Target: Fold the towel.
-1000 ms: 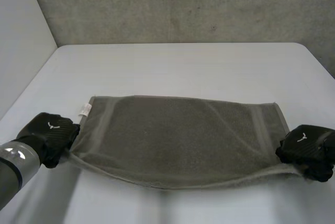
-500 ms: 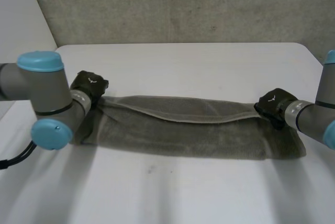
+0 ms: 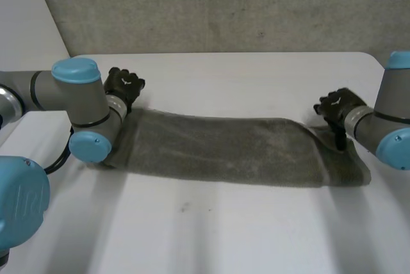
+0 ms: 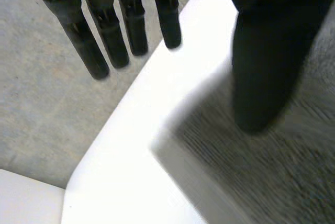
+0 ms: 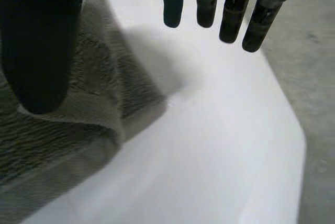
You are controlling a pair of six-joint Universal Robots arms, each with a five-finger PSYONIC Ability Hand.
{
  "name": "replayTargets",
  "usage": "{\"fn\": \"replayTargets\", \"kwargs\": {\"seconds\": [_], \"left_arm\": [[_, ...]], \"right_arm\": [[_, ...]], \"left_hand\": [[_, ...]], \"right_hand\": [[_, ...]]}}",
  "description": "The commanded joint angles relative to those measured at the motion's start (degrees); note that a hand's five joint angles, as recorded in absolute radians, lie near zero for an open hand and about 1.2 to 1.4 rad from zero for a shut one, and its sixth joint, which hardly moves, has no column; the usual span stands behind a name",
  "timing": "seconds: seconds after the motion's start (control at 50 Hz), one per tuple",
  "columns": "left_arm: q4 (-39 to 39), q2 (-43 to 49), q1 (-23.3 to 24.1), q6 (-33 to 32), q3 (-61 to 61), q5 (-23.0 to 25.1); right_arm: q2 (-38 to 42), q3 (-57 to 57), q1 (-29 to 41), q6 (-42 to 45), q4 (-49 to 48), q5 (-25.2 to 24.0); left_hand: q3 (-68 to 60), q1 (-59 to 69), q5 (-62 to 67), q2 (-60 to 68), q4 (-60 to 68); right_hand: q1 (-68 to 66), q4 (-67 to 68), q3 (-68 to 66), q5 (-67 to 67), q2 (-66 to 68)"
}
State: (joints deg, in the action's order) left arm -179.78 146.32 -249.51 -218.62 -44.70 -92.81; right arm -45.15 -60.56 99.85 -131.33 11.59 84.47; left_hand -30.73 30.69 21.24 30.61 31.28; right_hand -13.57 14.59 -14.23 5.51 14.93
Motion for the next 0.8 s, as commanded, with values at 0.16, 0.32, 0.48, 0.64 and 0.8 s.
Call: {"fn": "replayTargets", "kwargs": {"seconds": [0.16,0.32,0.48,0.64,0.8], "left_arm": [[0.21,-7.97,1.48,0.92,0.58,-0.18],[1.62,-18.15,-0.8,7.22,-8.19,-2.11],[1.62,-31.51,-2.82,21.46,-24.44,-1.32],[-1.44,-38.29,-4.41,29.91,-36.23,0.61],[-11.01,-41.46,-4.59,33.0,-46.34,2.81]], "right_arm": [[-13.54,-2.88,-0.71,-11.22,-11.93,2.63],[-23.22,-11.84,-0.79,-17.11,-14.4,1.58],[-29.02,-26.5,-4.39,-17.56,-7.39,-4.12],[-29.38,-39.79,-6.68,-16.86,-8.67,-8.96],[-25.7,-47.45,-8.61,-10.53,-19.48,-9.06]], "left_hand": [[14.63,-14.59,-15.13,-14.51,-15.18],[14.46,-14.42,-14.97,-14.34,-15.01],[14.8,-14.75,-15.3,-14.67,-15.34],[16.48,-16.44,-16.98,-16.36,-17.03],[17.82,-17.78,-18.32,-17.69,-18.37]], "right_hand": [[3.57,-4.59,4.23,-5.51,-4.93],[3.57,-4.59,4.23,-5.51,-4.93],[3.57,-4.59,4.23,-5.51,-4.93],[3.57,-4.59,4.23,-5.51,-4.93],[-3.54,2.52,-2.88,1.6,2.18]]}}
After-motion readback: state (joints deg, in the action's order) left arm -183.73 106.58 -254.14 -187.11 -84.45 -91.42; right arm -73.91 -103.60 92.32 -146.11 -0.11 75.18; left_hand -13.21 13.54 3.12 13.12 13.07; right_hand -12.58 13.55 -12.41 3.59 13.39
